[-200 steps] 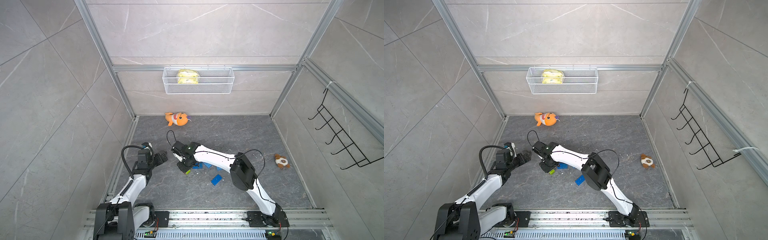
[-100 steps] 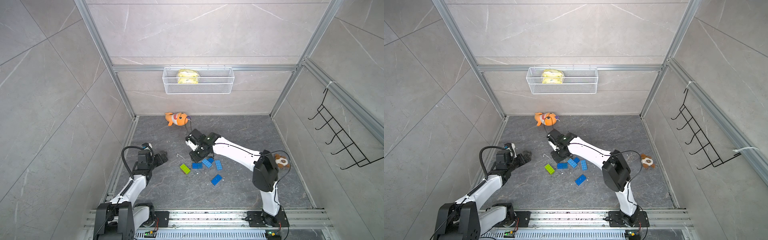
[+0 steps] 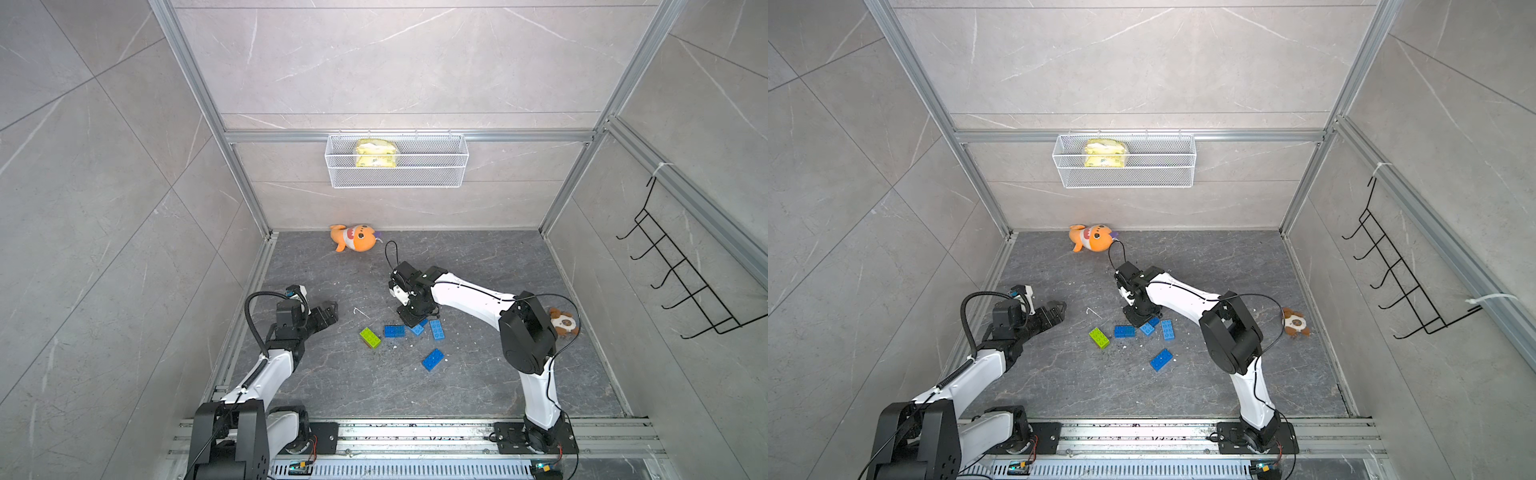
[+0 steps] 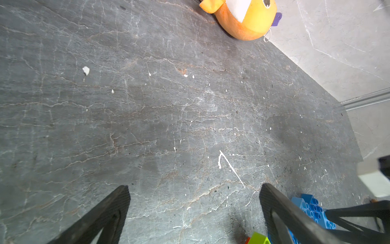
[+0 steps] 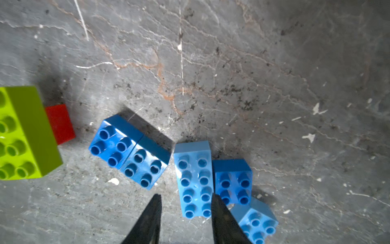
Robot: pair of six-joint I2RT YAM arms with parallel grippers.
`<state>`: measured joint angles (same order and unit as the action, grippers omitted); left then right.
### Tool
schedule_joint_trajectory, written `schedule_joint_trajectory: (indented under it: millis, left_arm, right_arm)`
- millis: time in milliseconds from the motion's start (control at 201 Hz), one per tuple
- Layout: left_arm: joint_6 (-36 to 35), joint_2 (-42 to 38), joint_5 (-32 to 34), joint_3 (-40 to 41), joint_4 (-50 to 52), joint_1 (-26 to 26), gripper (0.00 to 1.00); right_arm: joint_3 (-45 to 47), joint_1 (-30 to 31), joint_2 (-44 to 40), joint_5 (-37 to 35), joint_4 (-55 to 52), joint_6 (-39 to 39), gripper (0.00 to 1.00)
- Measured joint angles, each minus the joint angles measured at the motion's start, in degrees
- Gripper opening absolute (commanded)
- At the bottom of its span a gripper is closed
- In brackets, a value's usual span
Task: Assemble a heart with lego
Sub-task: Pick up the lego brick from the center of the board.
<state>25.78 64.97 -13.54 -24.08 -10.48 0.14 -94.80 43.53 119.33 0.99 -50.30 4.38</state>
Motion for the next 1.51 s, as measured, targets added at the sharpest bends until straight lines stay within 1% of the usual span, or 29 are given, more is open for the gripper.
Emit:
schedule_joint_trajectory:
  millis: [384, 458, 503, 568, 722, 887, 1011, 1081, 1131, 1196, 1290, 1410, 1510]
  left_arm:
    - [0.00, 0.22, -0.13, 0.00, -0.24, 0.02, 1.00]
    - [0.00, 0.22, -0.13, 0.00, -0.26, 0.02, 1.00]
    - [0.00, 0.22, -0.15, 0.00, -0.26, 0.00, 1.00]
    - [0.00, 0.22, -0.15, 0.00, -0.26, 0.02, 1.00]
    - [0.00, 0.22, -0.15, 0.00, -0.26, 0.00, 1.00]
    - [0.02, 0.22, -0.76, 0.00, -0.22, 0.02, 1.00]
    - [1.60, 0.02, -4.17, 0.72, -0.44, 0.02, 0.99]
    - [3.17, -0.04, -7.65, 2.10, -0.57, 0.00, 0.94]
    - [4.15, 0.04, -10.71, 3.10, -0.17, 0.02, 0.89]
    - [5.20, 0.15, -14.32, 3.72, 0.96, 0.02, 0.84]
    - [6.32, 0.07, -18.67, 4.07, 2.27, -0.11, 0.80]
    - [7.67, -0.52, -21.46, 5.22, 2.36, -0.44, 0.74]
    - [8.70, -0.20, -23.23, 5.86, 2.03, -0.55, 0.71]
  right_arm:
    - [0.09, -0.17, 3.13, -0.20, 0.00, -0.15, 0.41]
    - [0.09, -0.17, 3.87, -0.20, -0.02, -0.20, 0.36]
    - [0.07, -0.17, 4.17, -0.20, 0.00, -0.44, 0.36]
    - [-0.02, -0.17, 4.22, -0.28, -0.07, -0.57, 0.30]
    - [-0.07, -0.17, 4.22, -0.39, -0.17, -0.79, 0.22]
    - [-0.07, -0.17, 3.93, -0.46, -0.39, -0.79, 0.19]
    - [-0.94, -0.09, 2.73, -0.63, -2.49, -1.05, 0.19]
    - [-2.14, 0.39, 1.33, -0.61, -3.74, -1.46, 0.19]
    - [-3.06, 1.03, 0.17, -0.39, -4.50, -1.73, 0.18]
    - [-4.70, 2.58, -1.44, 0.39, -5.55, -2.51, 0.18]
    - [-7.85, 5.66, -2.36, 2.05, -6.78, -2.95, 0.18]
    - [-11.65, 9.68, -2.08, 4.48, -7.89, -2.91, 0.18]
    - [-15.89, 12.02, -0.02, 5.57, -8.83, -2.27, 0.18]
